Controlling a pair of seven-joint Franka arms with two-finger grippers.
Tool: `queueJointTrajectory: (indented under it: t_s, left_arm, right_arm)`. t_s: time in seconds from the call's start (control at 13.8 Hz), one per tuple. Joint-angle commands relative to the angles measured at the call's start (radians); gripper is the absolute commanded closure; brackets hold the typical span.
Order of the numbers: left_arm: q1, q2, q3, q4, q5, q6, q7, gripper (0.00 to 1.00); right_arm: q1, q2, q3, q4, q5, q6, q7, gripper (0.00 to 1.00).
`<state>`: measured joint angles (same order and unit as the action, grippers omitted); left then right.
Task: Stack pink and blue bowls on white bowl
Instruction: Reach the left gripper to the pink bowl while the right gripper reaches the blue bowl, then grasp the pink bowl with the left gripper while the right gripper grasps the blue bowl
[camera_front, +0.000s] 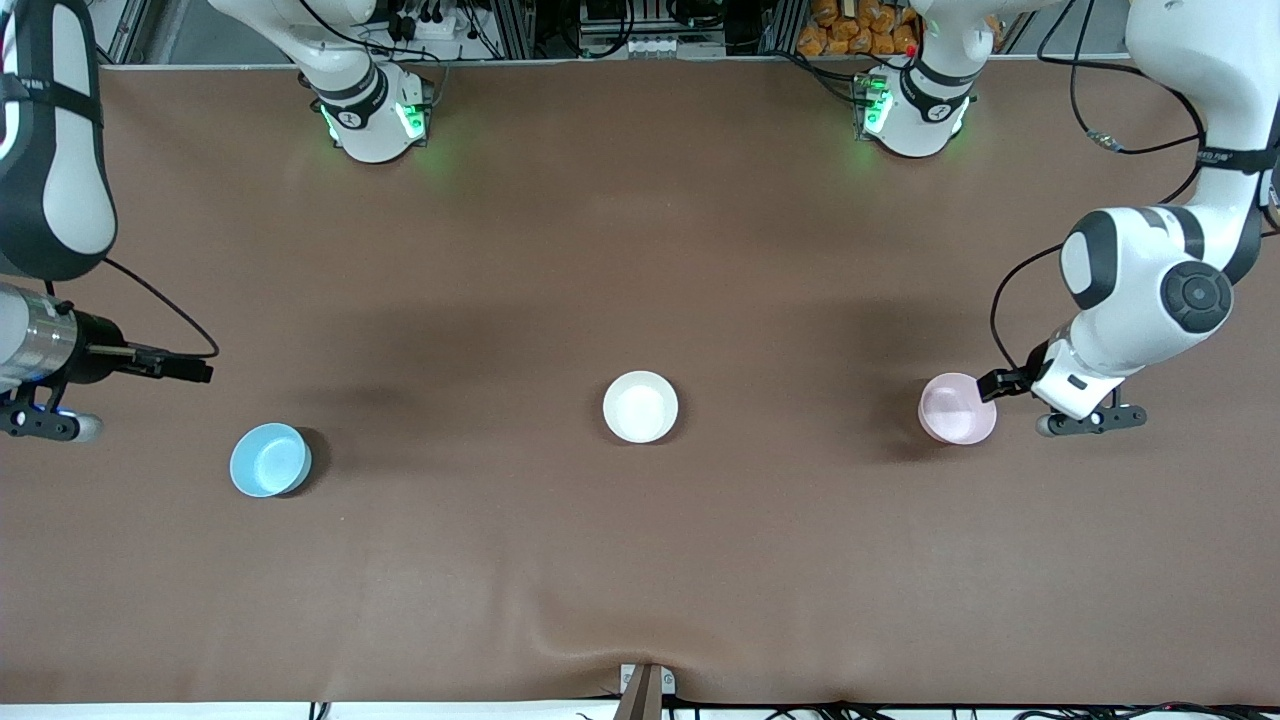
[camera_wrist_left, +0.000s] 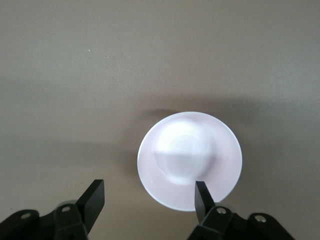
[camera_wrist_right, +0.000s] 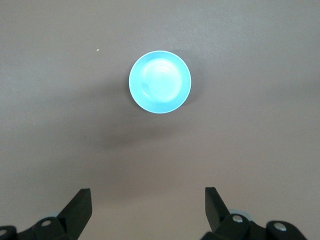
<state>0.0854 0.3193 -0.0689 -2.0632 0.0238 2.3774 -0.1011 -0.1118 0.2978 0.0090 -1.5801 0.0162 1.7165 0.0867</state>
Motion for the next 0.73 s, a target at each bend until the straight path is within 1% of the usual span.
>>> queueJointTrajectory:
  t_s: [0.0,0.15,0.29,0.44,0.65]
  left_arm:
    - [0.025,0.047,-0.003,0.018,-0.01,0.036,0.02,0.27]
    - [0.028,0.069,-0.005,0.021,-0.01,0.036,0.044,0.33]
    - [0.031,0.087,-0.005,0.031,-0.012,0.037,0.046,0.35]
    - [0.031,0.099,-0.005,0.032,-0.015,0.037,0.044,0.37]
    - [0.031,0.122,-0.005,0.038,-0.016,0.04,0.044,0.51]
  right_arm:
    - [-0.022,0.064,0.011,0.054,-0.002,-0.003,-0.004,0.0]
    - [-0.028,0.09,0.011,0.058,-0.002,-0.002,-0.004,0.0]
    - [-0.026,0.122,0.011,0.061,0.002,0.014,-0.002,0.0]
    - [-0.031,0.17,0.011,0.065,0.011,0.105,-0.001,0.0]
    - [-0.04,0.26,0.011,0.06,0.01,0.211,-0.005,0.0]
